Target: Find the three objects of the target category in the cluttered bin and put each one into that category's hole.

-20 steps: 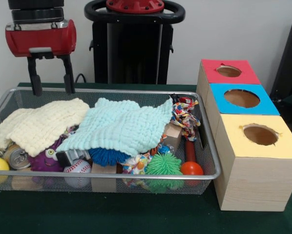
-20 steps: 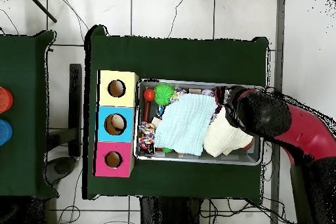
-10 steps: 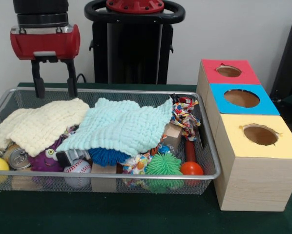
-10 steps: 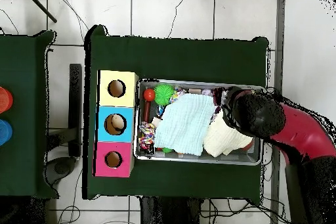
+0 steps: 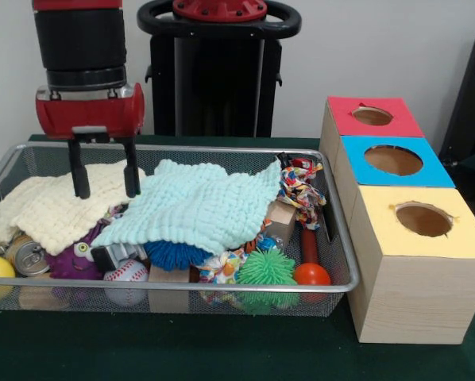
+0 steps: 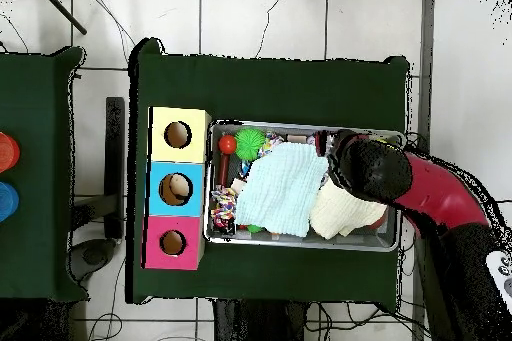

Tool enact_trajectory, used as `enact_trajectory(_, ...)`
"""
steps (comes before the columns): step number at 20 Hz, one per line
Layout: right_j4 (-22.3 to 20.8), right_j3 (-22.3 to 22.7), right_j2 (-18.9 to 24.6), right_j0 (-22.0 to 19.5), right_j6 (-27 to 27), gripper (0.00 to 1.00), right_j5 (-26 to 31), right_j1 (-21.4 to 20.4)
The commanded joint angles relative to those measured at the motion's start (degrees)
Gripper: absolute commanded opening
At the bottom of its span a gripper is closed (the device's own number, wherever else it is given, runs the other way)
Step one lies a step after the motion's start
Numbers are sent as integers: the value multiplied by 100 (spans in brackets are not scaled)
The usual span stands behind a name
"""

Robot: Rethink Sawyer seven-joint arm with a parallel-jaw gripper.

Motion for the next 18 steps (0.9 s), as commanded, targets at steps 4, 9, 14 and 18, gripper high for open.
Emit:
enact_trajectory(4, 143, -338, 89, -70, 731, 100, -311, 694)
enact_trajectory(9, 250, -373, 167, -128, 728, 100, -240, 718)
enact_trajectory(14, 82, -578, -266, 121, 764, 100, 83, 523)
enact_trajectory(18, 25, -638, -421, 217, 738, 100, 216, 406)
